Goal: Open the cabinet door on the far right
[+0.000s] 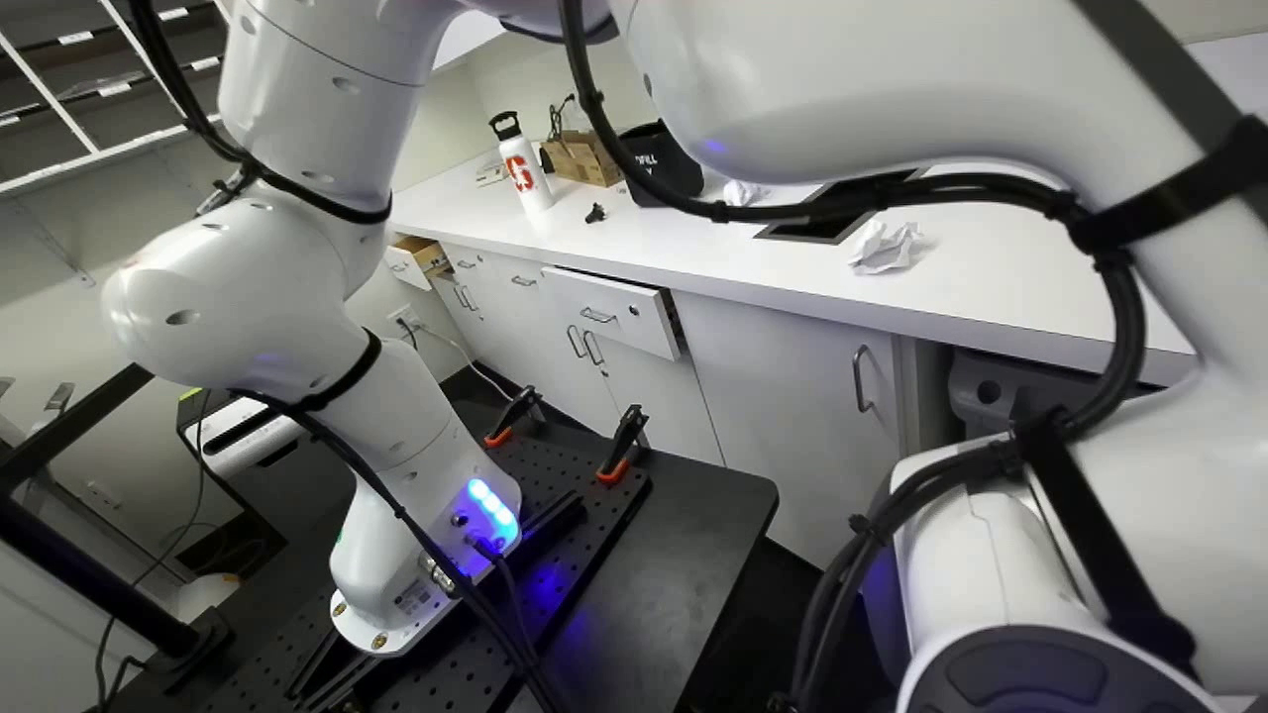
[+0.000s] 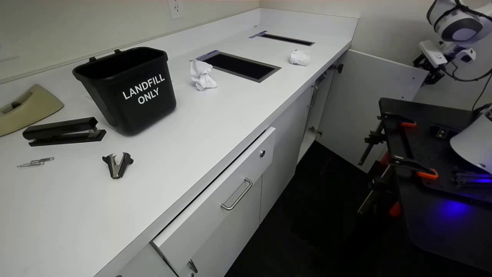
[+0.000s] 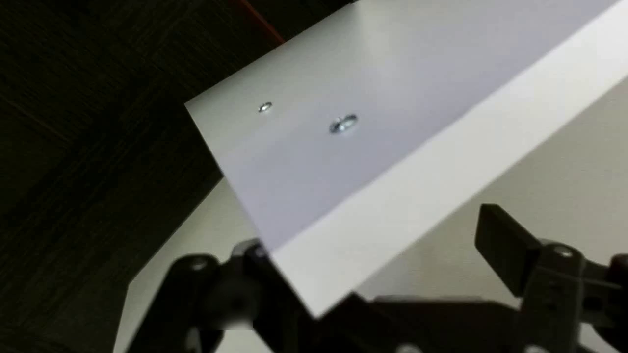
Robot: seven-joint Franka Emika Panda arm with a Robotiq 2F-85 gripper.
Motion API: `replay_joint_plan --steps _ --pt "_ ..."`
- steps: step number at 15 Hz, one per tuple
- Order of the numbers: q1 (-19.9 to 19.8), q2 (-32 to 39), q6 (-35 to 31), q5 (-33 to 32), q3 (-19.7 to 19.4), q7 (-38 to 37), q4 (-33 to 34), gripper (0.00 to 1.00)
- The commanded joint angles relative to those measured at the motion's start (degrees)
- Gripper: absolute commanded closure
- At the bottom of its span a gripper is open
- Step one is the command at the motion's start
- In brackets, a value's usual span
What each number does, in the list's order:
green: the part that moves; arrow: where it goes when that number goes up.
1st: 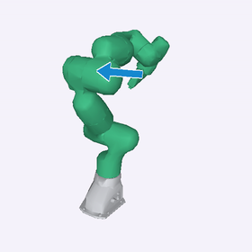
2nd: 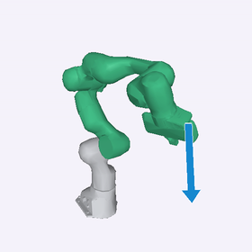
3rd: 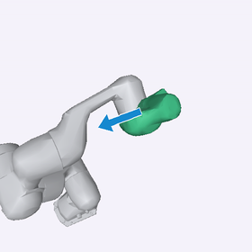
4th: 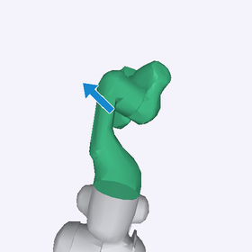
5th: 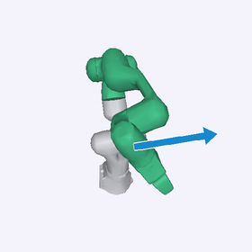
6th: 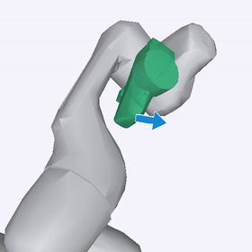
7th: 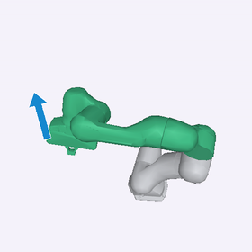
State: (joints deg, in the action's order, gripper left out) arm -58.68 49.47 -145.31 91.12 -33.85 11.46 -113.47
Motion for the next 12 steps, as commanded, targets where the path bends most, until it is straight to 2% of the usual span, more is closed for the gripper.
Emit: replay_joint_plan --steps 1,6,12 --pt "0.36 -7.73 -2.0 -3.35 -0.66 4.69 -4.86 0.0" --pt "1.04 -17.68 -3.69 -5.88 -1.75 11.47 -10.05 0.0" --pt "3.58 -32.95 -8.01 -4.29 -1.21 23.31 -19.91 0.0"
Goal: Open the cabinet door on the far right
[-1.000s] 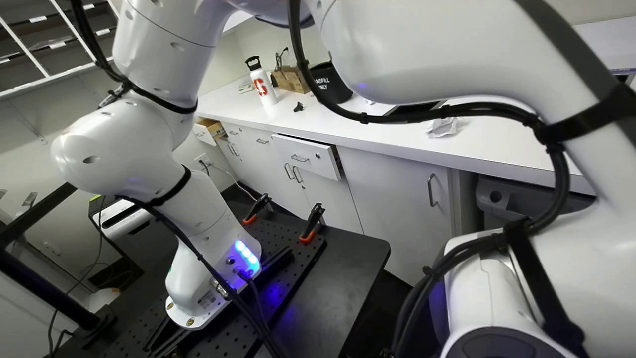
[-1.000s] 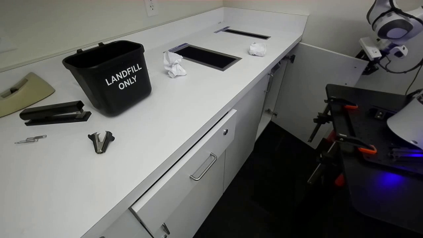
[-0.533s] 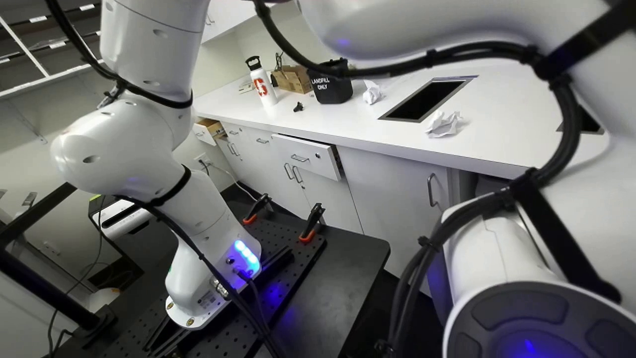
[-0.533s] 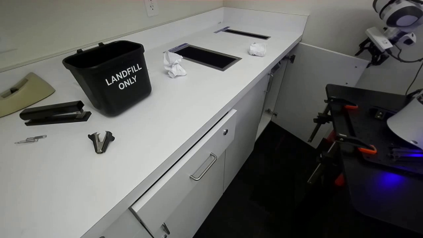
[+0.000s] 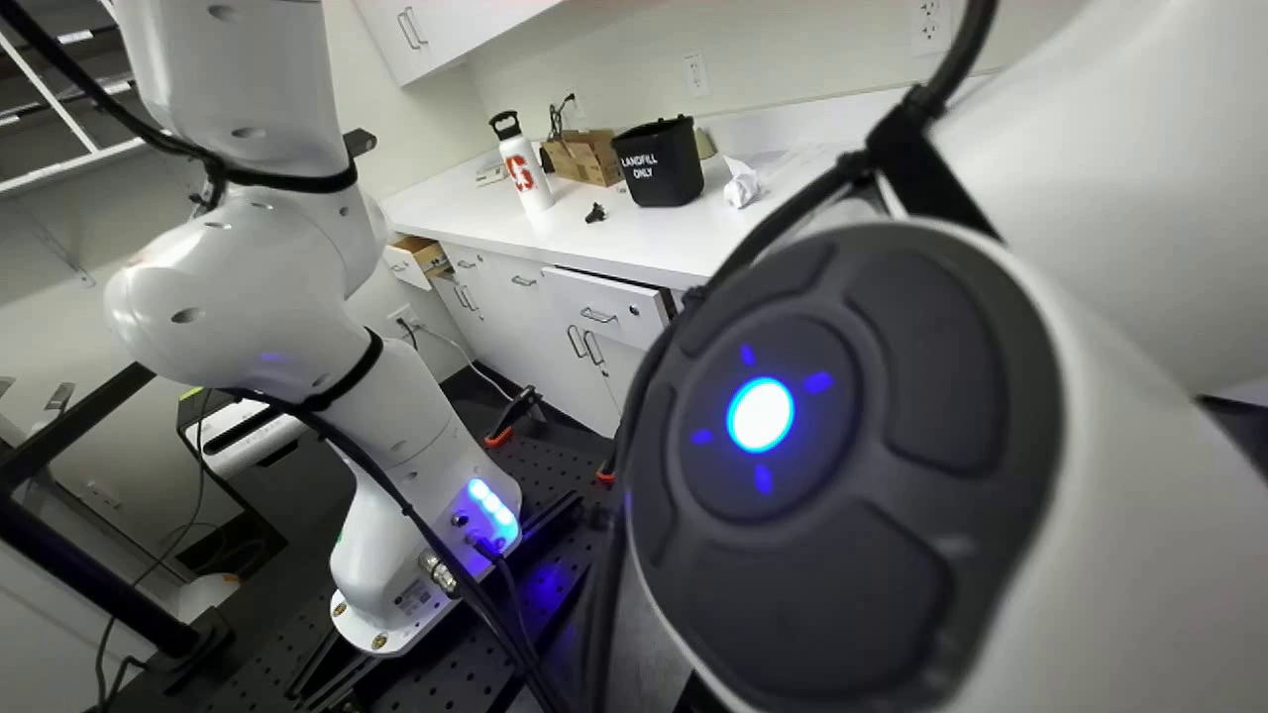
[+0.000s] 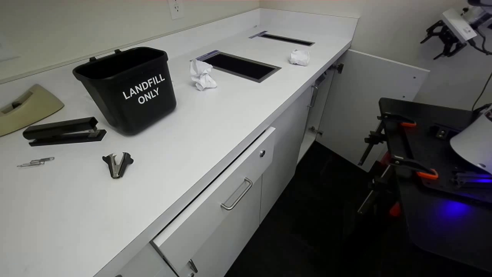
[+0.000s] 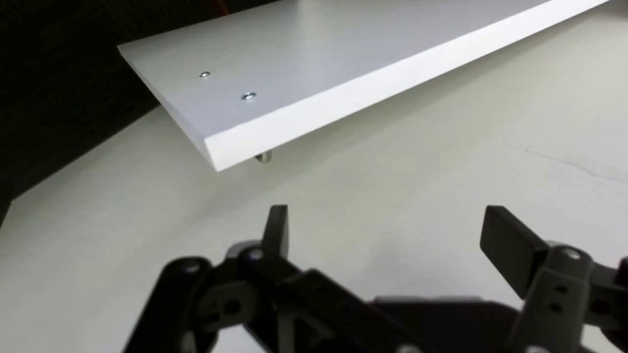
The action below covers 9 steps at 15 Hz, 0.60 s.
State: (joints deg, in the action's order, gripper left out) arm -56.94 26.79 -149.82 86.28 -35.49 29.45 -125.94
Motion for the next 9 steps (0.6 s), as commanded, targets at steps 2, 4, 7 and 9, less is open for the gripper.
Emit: replay_joint_plan --steps 2,4,7,9 --pt "4.49 -15.42 -4.8 1.7 -0.63 8.61 -11.0 0.0" --pt "6.03 -21.15 -6.35 2.48 -0.38 12.25 -14.96 0.0" --pt "7.97 -29.23 -8.39 2.8 0.2 17.88 -20.53 0.0" --pt "8.92 -33.54 -9.86 3.61 1.09 21.6 -23.5 0.0"
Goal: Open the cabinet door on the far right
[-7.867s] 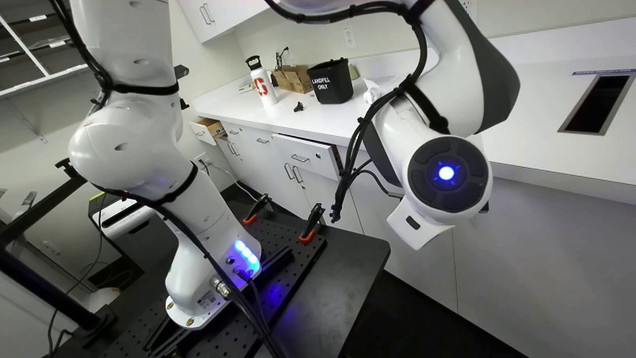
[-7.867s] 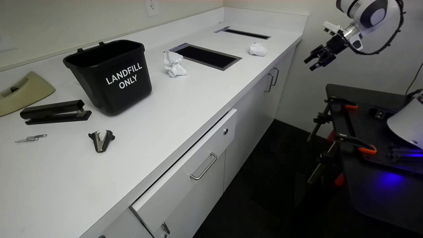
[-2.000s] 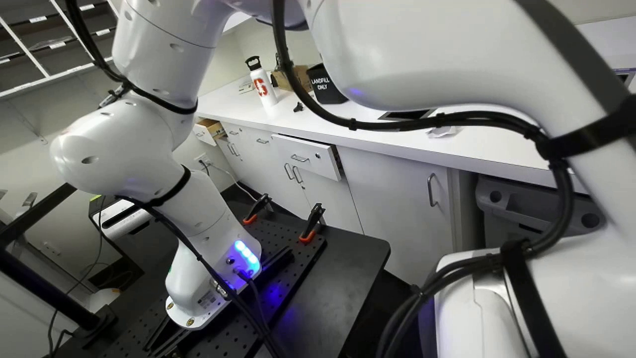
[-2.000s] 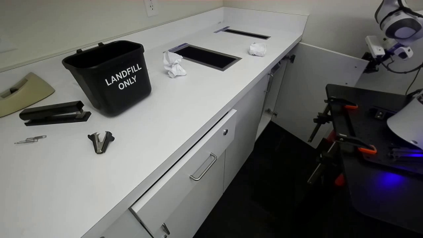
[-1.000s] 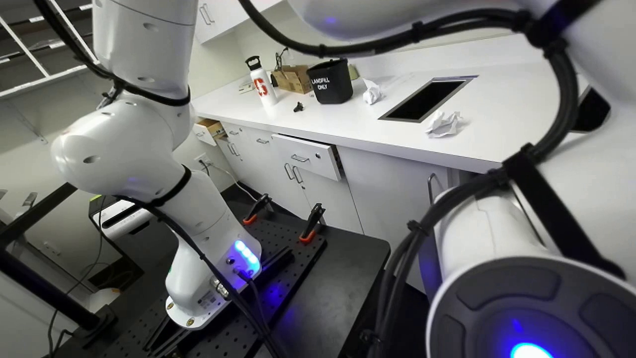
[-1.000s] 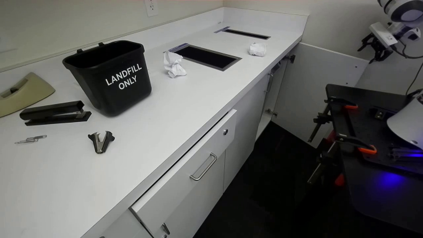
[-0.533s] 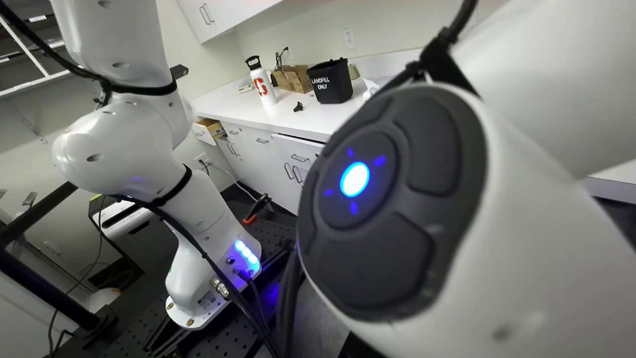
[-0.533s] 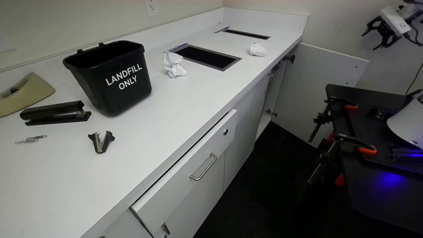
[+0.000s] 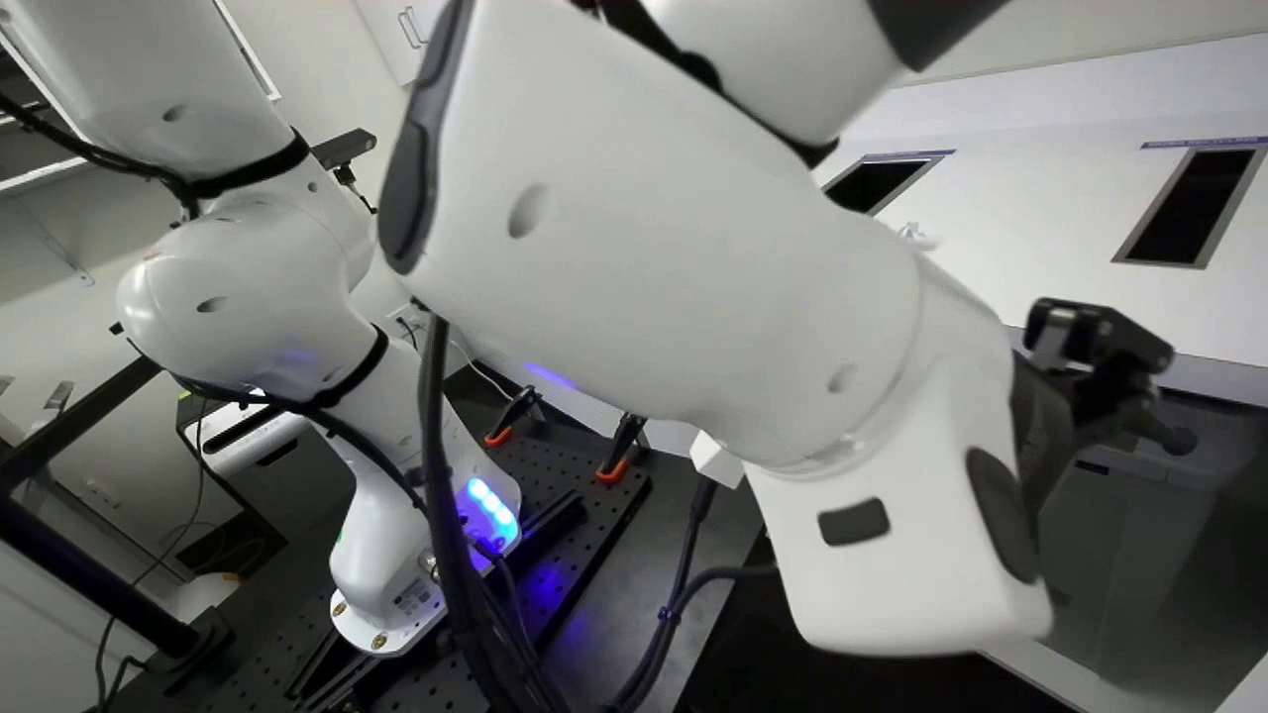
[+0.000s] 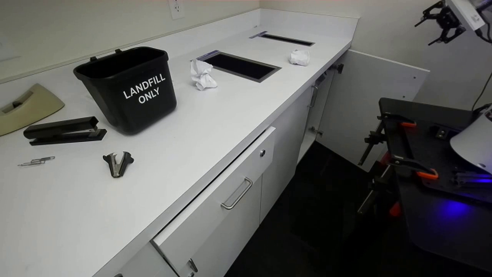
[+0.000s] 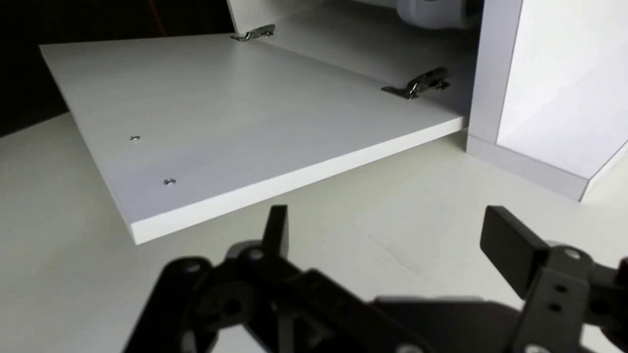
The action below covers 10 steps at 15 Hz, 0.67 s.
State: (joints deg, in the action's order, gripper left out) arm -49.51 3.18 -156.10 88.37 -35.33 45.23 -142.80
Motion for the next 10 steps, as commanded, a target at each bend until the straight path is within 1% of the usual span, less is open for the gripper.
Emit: replay_joint_plan --steps 1,3,4,7,10 --pt "1.89 -12.05 -4.55 1.98 1.5 7.58 -8.14 0.0" --pt "2.33 -15.23 -5.62 3.59 2.71 11.15 -10.57 0.0" --pt "1.58 -9.04 -2.9 1.84 1.82 7.53 -6.51 0.0" --pt "2.0 -12.53 -3.35 2.52 2.31 9.69 -9.04 0.0" --pt "2.0 -13.31 -3.36 2.52 2.31 9.72 -9.53 0.0"
